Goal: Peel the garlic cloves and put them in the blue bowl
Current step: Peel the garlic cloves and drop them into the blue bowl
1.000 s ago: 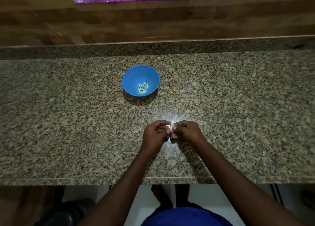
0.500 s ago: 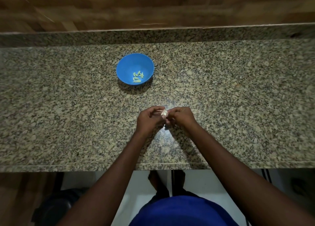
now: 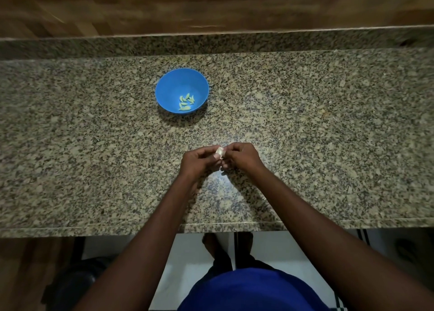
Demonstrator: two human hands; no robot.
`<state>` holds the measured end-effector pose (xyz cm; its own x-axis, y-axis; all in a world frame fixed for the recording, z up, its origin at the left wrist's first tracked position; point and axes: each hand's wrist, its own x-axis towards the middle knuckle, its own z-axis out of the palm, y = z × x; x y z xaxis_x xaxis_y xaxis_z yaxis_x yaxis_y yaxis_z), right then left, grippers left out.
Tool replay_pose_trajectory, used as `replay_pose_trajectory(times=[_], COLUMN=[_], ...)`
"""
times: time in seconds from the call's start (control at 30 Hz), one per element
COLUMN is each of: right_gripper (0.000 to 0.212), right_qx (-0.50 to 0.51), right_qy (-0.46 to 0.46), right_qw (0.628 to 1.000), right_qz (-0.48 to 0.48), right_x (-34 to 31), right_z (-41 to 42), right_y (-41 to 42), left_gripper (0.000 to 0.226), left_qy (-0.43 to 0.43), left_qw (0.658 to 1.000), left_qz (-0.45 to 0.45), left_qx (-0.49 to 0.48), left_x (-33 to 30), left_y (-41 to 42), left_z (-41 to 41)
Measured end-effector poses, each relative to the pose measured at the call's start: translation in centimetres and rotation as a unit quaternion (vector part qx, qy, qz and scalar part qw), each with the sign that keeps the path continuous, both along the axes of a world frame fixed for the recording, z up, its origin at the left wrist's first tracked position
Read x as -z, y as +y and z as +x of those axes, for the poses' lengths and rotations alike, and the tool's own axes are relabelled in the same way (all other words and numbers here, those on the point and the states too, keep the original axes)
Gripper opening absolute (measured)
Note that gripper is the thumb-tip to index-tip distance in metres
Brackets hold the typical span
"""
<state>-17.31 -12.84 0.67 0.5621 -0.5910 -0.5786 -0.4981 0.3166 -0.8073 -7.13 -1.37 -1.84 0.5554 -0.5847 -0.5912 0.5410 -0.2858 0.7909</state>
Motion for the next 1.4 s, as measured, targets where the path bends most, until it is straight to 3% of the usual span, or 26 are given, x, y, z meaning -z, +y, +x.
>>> replay_pose_trajectory(times=[0.4, 0.57, 0.73, 0.83, 1.03, 1.23, 1.4], right_gripper=[0.015, 0.013, 0.005, 0.013, 0.018, 0.011, 0.012], right_qx=[0.007, 0.032, 0.056, 0.056, 0.055, 0.043, 0.081], right_qy=[-0.005, -0.001, -0.005, -0.013, -0.023, 0.003, 0.029], right_qw=[1.000, 0.999, 0.995, 0.992, 0.990, 0.991, 0.991], right_qz=[0.023, 0.024, 0.083, 0.111, 0.131, 0.123, 0.099], right_x=[-0.5, 0.1, 0.3, 0.4, 0.1, 0.1, 0.4], right_z=[-0.1, -0.6, -0.6, -0.6, -0.6, -0.5, -0.3], right_y=[-0.4, -0.5, -0.6, -0.9, -0.9, -1.2, -1.0], left_gripper=[0.024, 0.021, 0.023, 0.023, 0.020, 0.019, 0.023], left_qy=[0.011, -0.020, -0.117, -0.160, -0.166, -0.167, -0.180], left_qw=[1.000, 0.999, 0.993, 0.987, 0.986, 0.986, 0.983], left_qz=[-0.004, -0.031, -0.007, 0.011, 0.018, 0.009, 0.010], left_qx=[-0.025, -0.002, 0.008, 0.025, 0.018, 0.018, 0.023], left_x=[-0.4, -0.2, -0.9, -0.6, -0.6, -0.6, -0.3], left_y=[-0.3, 0.1, 0.0, 0.0, 0.2, 0.0, -0.7], left_z=[-0.3, -0.5, -1.1, -1.1, -1.6, -1.8, -2.1])
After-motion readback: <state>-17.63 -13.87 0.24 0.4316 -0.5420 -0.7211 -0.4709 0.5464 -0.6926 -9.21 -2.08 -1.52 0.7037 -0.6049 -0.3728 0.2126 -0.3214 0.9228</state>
